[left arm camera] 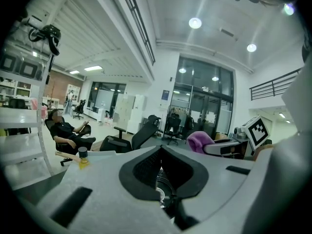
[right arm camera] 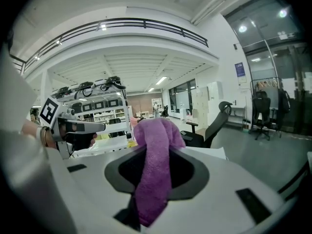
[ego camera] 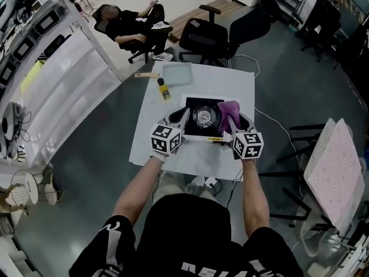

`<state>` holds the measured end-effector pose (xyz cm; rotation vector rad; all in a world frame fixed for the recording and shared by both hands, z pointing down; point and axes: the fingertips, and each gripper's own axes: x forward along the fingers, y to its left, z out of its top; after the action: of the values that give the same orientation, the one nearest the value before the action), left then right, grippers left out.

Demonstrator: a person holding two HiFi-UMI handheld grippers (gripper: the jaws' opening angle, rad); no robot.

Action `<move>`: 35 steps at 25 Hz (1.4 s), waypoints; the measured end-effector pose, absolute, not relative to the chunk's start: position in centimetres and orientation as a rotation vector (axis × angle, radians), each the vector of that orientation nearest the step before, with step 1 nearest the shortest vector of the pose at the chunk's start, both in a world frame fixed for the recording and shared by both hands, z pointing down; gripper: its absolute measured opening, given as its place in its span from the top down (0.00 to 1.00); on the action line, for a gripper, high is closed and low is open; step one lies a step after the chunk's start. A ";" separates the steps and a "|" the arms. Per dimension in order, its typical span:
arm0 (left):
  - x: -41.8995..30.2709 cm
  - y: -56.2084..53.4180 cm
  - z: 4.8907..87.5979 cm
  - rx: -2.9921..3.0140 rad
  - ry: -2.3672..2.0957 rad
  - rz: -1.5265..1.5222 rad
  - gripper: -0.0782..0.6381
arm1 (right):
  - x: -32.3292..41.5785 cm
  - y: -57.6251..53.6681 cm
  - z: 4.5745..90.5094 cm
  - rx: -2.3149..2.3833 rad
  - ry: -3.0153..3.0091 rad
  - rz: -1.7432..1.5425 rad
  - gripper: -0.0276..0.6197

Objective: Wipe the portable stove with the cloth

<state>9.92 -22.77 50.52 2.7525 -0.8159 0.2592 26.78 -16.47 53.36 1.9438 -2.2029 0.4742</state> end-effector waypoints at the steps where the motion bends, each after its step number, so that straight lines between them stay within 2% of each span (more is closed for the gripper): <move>1: 10.1 -22.8 50.4 2.756 -0.813 0.258 0.88 | 26.9 -16.5 53.3 1.946 -2.204 0.472 0.78; 20: 14.5 -20.5 52.7 2.768 -0.697 0.292 0.88 | 30.3 -12.8 56.4 2.026 -2.079 0.529 0.78; 35: 18.1 -15.6 58.6 2.764 -0.578 0.418 0.88 | 30.7 -7.2 67.8 1.934 -1.922 0.737 0.78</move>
<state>18.11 -15.65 58.55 2.7637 -0.5778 0.4178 30.70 -7.16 67.84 1.9338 -1.9218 0.7366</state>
